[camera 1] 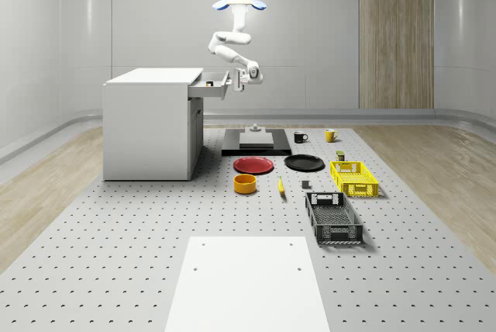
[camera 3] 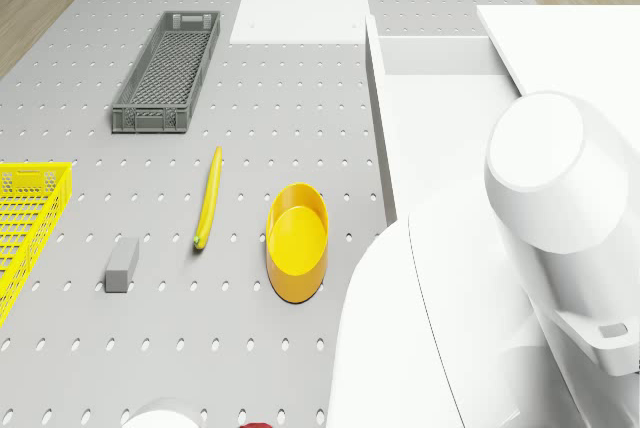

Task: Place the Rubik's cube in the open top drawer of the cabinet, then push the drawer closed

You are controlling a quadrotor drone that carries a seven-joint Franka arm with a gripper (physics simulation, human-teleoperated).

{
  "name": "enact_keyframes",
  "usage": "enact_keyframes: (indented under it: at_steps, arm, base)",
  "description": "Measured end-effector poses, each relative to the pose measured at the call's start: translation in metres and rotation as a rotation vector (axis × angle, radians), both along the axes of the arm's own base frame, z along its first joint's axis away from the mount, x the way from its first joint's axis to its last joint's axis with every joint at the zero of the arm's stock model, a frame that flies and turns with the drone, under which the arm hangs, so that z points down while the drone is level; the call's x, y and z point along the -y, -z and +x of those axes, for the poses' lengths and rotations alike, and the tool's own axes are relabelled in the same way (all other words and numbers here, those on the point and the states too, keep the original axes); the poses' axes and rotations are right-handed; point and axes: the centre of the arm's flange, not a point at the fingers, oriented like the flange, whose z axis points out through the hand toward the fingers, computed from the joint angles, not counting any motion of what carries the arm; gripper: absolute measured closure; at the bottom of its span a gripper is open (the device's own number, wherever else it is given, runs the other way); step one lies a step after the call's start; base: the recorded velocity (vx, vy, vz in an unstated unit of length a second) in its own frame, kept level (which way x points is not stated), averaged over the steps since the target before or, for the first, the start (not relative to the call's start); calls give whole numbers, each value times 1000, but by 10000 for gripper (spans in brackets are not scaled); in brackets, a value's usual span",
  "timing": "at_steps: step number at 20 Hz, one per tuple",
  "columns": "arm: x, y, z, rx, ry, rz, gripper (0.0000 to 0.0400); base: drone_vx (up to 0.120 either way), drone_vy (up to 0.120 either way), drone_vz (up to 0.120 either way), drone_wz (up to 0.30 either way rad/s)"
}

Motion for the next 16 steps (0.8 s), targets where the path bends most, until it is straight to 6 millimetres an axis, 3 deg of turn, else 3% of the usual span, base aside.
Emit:
enact_keyframes:
  at_steps: [3, 5, 15, 16]
  arm:
    - [-18, 1, 5, 13, 0, 0, 295]
    - [-25, -4, -10, -19, -1, 1, 295]
    - [-82, -1, 8, 23, 0, 1, 295]
    - [-86, -6, -2, -16, -2, 2, 294]
  base:
    - [0, 0, 0, 0]
    - [0, 0, 0, 0]
    - [0, 0, 0, 0]
    - [0, 0, 0, 0]
